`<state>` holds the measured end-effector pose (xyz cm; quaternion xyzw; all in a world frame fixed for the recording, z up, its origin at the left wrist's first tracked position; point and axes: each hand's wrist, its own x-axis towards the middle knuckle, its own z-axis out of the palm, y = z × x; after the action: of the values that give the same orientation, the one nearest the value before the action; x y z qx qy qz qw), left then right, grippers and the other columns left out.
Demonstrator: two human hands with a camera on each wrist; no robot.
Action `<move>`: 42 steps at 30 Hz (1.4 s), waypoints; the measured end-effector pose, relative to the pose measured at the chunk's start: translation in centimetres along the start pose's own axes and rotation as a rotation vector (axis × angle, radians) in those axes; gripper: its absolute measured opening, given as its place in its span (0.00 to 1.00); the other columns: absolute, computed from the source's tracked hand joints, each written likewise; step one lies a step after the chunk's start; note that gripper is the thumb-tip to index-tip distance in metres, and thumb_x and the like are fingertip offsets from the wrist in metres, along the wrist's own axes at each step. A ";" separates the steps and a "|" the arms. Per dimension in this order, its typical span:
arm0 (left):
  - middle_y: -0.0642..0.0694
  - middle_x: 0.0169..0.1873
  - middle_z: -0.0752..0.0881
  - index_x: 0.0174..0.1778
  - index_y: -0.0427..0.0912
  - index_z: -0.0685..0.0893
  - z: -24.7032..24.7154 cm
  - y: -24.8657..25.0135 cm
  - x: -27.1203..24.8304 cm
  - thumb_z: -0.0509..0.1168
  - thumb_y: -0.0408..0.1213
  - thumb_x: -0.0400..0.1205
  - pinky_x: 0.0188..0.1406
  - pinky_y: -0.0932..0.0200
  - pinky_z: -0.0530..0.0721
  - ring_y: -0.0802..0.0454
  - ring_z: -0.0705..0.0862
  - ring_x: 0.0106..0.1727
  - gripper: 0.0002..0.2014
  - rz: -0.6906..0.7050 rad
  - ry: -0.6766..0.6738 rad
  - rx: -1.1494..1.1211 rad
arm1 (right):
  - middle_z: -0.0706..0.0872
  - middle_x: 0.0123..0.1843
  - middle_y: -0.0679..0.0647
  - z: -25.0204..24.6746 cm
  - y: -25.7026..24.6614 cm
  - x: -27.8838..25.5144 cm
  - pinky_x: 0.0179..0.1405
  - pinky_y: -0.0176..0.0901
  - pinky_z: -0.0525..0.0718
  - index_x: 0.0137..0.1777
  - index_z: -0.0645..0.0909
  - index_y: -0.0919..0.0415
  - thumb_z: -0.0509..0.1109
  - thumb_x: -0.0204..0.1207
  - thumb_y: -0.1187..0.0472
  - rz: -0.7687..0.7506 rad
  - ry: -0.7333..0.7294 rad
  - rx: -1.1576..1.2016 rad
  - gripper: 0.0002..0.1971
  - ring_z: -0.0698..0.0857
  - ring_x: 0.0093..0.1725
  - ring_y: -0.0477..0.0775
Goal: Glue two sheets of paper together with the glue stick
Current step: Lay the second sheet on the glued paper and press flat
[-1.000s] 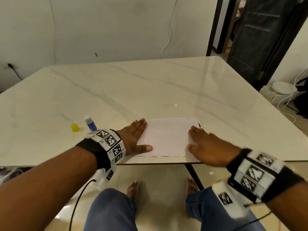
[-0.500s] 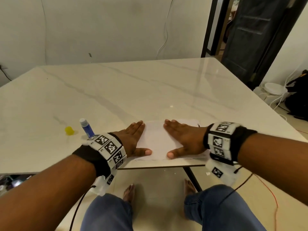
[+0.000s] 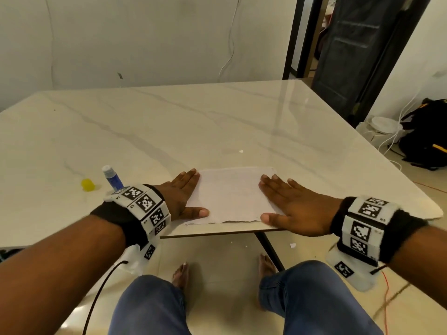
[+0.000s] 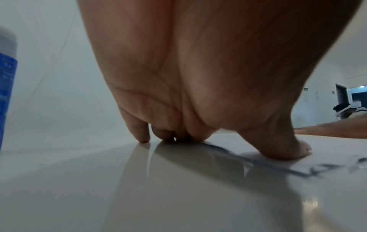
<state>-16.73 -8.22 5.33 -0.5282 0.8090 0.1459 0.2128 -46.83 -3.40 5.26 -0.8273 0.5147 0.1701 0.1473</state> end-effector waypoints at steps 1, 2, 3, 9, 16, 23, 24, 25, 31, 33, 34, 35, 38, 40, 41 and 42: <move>0.46 0.86 0.31 0.85 0.42 0.28 0.0 0.0 0.1 0.27 0.90 0.42 0.87 0.47 0.49 0.48 0.38 0.88 0.78 -0.005 0.003 -0.004 | 0.25 0.87 0.48 0.5 -0.2 -0.6 0.86 0.48 0.33 0.86 0.26 0.53 0.40 0.80 0.29 -0.004 0.016 -0.005 0.44 0.29 0.85 0.47; 0.46 0.86 0.31 0.85 0.42 0.29 0.1 0.0 0.1 0.31 0.89 0.49 0.87 0.47 0.49 0.49 0.38 0.88 0.74 -0.009 0.007 -0.003 | 0.25 0.86 0.48 1.0 -0.3 -1.2 0.86 0.48 0.33 0.86 0.26 0.53 0.39 0.79 0.28 -0.005 0.031 -0.017 0.45 0.29 0.85 0.47; 0.46 0.86 0.31 0.85 0.42 0.29 0.1 0.1 0.0 0.34 0.87 0.54 0.87 0.47 0.48 0.50 0.38 0.88 0.70 -0.015 0.014 0.003 | 0.25 0.86 0.48 1.5 -0.4 -1.9 0.86 0.48 0.33 0.85 0.26 0.53 0.39 0.78 0.27 -0.007 0.045 -0.032 0.46 0.29 0.86 0.47; 0.47 0.87 0.32 0.86 0.42 0.30 0.1 0.1 -0.1 0.30 0.90 0.45 0.87 0.48 0.48 0.51 0.38 0.88 0.76 -0.015 0.022 -0.016 | 0.22 0.85 0.46 4.3 -0.7 -6.6 0.86 0.49 0.32 0.84 0.23 0.50 0.39 0.76 0.22 -0.013 0.121 -0.060 0.48 0.24 0.84 0.46; 0.48 0.86 0.32 0.85 0.45 0.29 1.1 0.1 -1.9 0.31 0.90 0.49 0.87 0.46 0.48 0.48 0.38 0.88 0.73 0.018 0.020 -0.050 | 0.46 0.90 0.39 4.0 -1.2 -8.3 0.87 0.53 0.34 0.87 0.43 0.39 0.54 0.75 0.26 -0.018 0.296 -0.017 0.44 0.44 0.88 0.41; 0.53 0.87 0.36 0.87 0.54 0.34 2.2 1.1 -6.2 0.42 0.87 0.59 0.87 0.47 0.48 0.50 0.42 0.88 0.63 0.060 0.003 -0.167 | 0.69 0.83 0.41 5.7 -2.6 -5.3 0.81 0.63 0.69 0.81 0.66 0.33 0.59 0.81 0.50 -0.194 0.571 0.087 0.28 0.64 0.83 0.43; 0.57 0.88 0.39 0.86 0.62 0.37 1.8 0.6 -7.1 0.43 0.88 0.57 0.87 0.49 0.49 0.53 0.45 0.88 0.62 0.119 0.039 -0.259 | 0.79 0.76 0.37 5.3 -2.5 -5.5 0.78 0.61 0.74 0.74 0.75 0.33 0.60 0.81 0.52 -0.184 0.672 0.143 0.23 0.73 0.77 0.39; 0.62 0.87 0.43 0.85 0.70 0.41 1.1 0.1 -8.0 0.44 0.88 0.59 0.87 0.51 0.52 0.56 0.49 0.88 0.57 0.190 0.103 -0.370 | 0.84 0.68 0.32 4.4 -2.6 -6.0 0.76 0.54 0.77 0.68 0.82 0.33 0.64 0.82 0.54 -0.159 0.739 0.233 0.18 0.79 0.70 0.35; 0.52 0.61 0.91 0.61 0.53 0.90 -3.6 -0.3 -10.2 0.62 0.74 0.72 0.64 0.58 0.85 0.52 0.88 0.65 0.33 0.350 0.490 -1.012 | 0.91 0.45 0.41 -5.5 -2.9 -7.0 0.40 0.33 0.85 0.52 0.87 0.45 0.68 0.74 0.39 -0.026 0.916 0.841 0.14 0.89 0.44 0.41; 0.46 0.49 0.94 0.53 0.44 0.92 -5.1 1.1 -9.9 0.66 0.62 0.76 0.53 0.53 0.91 0.47 0.93 0.52 0.25 0.261 0.607 -1.070 | 0.91 0.45 0.41 -7.7 -2.4 -6.0 0.39 0.34 0.84 0.52 0.85 0.42 0.69 0.74 0.39 0.038 0.917 0.967 0.12 0.89 0.43 0.43; 0.44 0.46 0.95 0.51 0.42 0.92 -5.7 1.7 -9.7 0.66 0.56 0.78 0.48 0.50 0.92 0.44 0.93 0.48 0.22 0.215 0.643 -1.136 | 0.92 0.45 0.43 -8.3 -2.3 -5.6 0.40 0.37 0.86 0.52 0.86 0.44 0.69 0.75 0.40 0.051 0.909 1.041 0.12 0.90 0.44 0.47; 0.42 0.45 0.95 0.51 0.40 0.92 -5.8 2.1 -9.4 0.66 0.53 0.79 0.45 0.49 0.92 0.42 0.93 0.46 0.20 0.171 0.672 -1.207 | 0.93 0.45 0.47 -8.6 -2.2 -5.2 0.43 0.44 0.90 0.52 0.88 0.47 0.70 0.75 0.41 0.042 0.892 1.123 0.13 0.92 0.44 0.53; 0.41 0.42 0.94 0.49 0.39 0.92 -5.2 1.8 -8.3 0.68 0.50 0.80 0.35 0.55 0.90 0.43 0.91 0.40 0.17 0.063 0.750 -1.441 | 0.95 0.47 0.56 -7.5 -2.0 -4.7 0.53 0.60 0.91 0.53 0.90 0.58 0.74 0.76 0.50 -0.017 0.720 1.329 0.13 0.93 0.48 0.64; 0.40 0.39 0.92 0.47 0.36 0.91 -4.0 1.1 -7.5 0.69 0.50 0.81 0.29 0.57 0.86 0.44 0.87 0.36 0.18 -0.034 0.767 -1.520 | 0.95 0.44 0.56 -5.4 -2.1 -4.4 0.49 0.58 0.91 0.50 0.92 0.60 0.77 0.74 0.53 -0.017 0.584 1.339 0.12 0.93 0.42 0.61; 0.38 0.39 0.91 0.48 0.33 0.91 -3.3 0.7 -7.0 0.69 0.51 0.81 0.30 0.57 0.84 0.43 0.85 0.37 0.21 -0.081 0.761 -1.530 | 0.94 0.37 0.55 -4.3 -2.3 -4.2 0.43 0.55 0.89 0.46 0.92 0.61 0.78 0.73 0.53 0.002 0.560 1.312 0.11 0.90 0.35 0.60; 0.35 0.40 0.89 0.49 0.30 0.89 -2.5 0.4 -6.5 0.69 0.53 0.80 0.34 0.54 0.84 0.42 0.84 0.38 0.25 -0.128 0.745 -1.533 | 0.89 0.29 0.54 -3.4 -2.4 -3.9 0.36 0.52 0.86 0.41 0.91 0.61 0.78 0.73 0.53 0.035 0.559 1.282 0.11 0.85 0.28 0.58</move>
<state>-15.31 -4.03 10.78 -0.5845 0.4723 0.4573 -0.4756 -45.85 -0.68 10.14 -0.5816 0.5455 -0.3840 0.4655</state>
